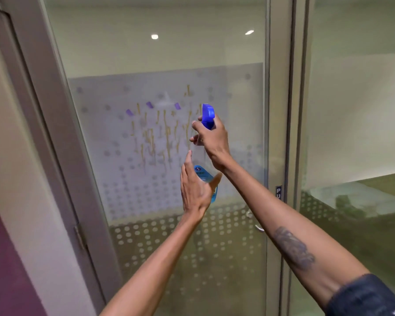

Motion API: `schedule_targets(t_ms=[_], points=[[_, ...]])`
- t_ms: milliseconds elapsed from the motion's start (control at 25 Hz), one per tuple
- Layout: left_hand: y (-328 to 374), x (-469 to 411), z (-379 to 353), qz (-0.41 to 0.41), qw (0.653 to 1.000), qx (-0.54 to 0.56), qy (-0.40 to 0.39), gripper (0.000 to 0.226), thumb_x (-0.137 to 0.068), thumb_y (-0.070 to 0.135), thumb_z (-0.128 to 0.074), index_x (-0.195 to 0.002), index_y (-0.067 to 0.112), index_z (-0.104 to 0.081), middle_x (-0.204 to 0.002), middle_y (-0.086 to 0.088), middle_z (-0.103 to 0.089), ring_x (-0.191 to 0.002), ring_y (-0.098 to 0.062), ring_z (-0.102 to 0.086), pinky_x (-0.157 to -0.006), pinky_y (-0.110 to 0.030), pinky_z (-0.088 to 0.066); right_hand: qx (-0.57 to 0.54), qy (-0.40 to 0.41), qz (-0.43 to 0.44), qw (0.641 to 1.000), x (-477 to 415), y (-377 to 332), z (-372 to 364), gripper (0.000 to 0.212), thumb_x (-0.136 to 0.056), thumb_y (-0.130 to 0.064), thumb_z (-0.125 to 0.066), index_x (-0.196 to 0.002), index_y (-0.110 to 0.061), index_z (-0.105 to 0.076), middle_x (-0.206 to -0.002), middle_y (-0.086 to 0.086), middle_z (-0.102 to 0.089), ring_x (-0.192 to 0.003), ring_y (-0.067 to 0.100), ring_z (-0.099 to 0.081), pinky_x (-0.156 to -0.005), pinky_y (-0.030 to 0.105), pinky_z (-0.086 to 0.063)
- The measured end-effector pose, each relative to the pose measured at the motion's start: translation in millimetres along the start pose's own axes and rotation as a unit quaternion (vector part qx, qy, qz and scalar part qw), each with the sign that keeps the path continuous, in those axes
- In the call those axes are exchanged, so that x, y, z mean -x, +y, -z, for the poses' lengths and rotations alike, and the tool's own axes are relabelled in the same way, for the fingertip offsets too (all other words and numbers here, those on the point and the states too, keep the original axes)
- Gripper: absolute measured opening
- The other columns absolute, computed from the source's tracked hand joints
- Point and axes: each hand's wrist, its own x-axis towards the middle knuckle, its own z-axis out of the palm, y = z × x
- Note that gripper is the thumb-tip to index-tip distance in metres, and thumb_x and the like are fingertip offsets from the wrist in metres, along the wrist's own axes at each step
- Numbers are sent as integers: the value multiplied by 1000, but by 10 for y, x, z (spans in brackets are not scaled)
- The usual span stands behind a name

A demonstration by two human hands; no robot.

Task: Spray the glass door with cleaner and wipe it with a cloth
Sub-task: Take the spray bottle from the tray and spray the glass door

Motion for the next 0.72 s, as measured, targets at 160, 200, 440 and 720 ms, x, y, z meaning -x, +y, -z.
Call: schedule_targets(t_ms=[160, 200, 440, 720], points=[[-235, -86, 430, 10, 1000, -6, 8, 104, -78, 45, -81, -159, 18, -22, -151, -4, -43, -139, -24, -42, -110, -41, -42, -20, 2, -3, 1000, 117, -30, -564, 12, -89, -21, -69, -91, -13, -60, -78, 2, -67, -68, 23, -77, -62, 36, -58], [-276, -84, 511, 12, 1000, -7, 12, 103, -78, 43, -81, -159, 18, -22, -148, -5, -44, -137, -25, -44, -109, -40, -41, -19, 3, -2, 1000, 140, -32, -672, 13, -89, -21, -69, -91, -11, -60, -77, 2, -66, -65, 23, -76, -61, 35, -57], [-483, -152, 902, 24, 999, -9, 42, 102, -80, 41, -81, -160, 15, -21, -156, -6, -39, -143, -23, -40, -114, -35, -35, 13, -10, 18, 1000, 211, -78, -1216, 14, -89, -19, -68, -83, -9, -61, -64, 1, -61, -60, 24, -75, -59, 35, -56], [-532, -192, 1072, 61, 995, -9, 77, 102, -78, 41, -78, -160, 16, -22, -157, -8, -39, -143, -25, -40, -112, -35, -36, 30, -48, 12, 998, 184, -77, -1528, 25, -90, -21, -68, -89, 3, -62, -68, 3, -66, -61, 22, -77, -60, 35, -58]])
